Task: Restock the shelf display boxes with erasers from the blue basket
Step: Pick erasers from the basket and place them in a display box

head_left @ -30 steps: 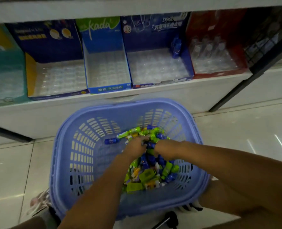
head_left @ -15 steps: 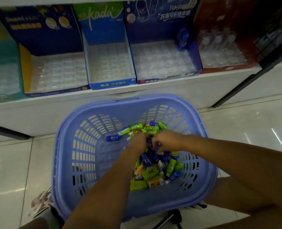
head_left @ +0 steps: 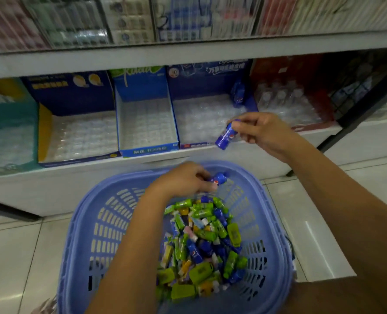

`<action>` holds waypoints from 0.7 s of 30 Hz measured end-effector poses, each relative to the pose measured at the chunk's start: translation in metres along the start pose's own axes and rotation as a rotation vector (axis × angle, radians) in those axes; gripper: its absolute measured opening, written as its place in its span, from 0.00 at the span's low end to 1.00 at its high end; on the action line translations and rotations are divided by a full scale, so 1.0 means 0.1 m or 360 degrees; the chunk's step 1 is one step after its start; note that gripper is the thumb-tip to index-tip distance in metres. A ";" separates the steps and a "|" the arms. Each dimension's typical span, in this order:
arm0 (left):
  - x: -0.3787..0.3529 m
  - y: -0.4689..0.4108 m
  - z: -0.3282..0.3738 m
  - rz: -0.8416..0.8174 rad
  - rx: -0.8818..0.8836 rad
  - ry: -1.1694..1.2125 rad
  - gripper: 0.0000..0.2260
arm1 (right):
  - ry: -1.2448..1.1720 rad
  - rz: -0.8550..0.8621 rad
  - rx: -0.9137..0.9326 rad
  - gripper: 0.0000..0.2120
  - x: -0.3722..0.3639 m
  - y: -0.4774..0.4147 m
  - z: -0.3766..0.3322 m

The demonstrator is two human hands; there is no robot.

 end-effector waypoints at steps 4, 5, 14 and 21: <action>0.36 0.26 0.46 0.0305 -0.0253 0.0295 0.05 | 0.0159 0.0434 0.0335 0.01 0.28 -0.21 -0.30; 0.41 0.25 0.53 0.0461 -0.0289 0.0316 0.05 | 0.0290 0.0539 0.0412 0.03 0.32 -0.27 -0.35; 0.34 -0.24 0.64 0.1045 -0.0170 0.0297 0.10 | 0.1484 0.0277 0.0421 0.17 0.16 -0.99 -0.40; 0.32 -0.30 0.56 0.1107 -0.0208 0.0314 0.10 | 0.1816 -0.0027 0.0285 0.20 0.15 -1.24 -0.27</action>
Point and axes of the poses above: each hand's wrist, its own y-axis away from the middle knuckle, its own x-axis out of the back of the hand, z = x × y, the point moved 4 cm from there along -y, towards the middle knuckle, and after that the axes turned 14 degrees about x, right-handed, at the moved point
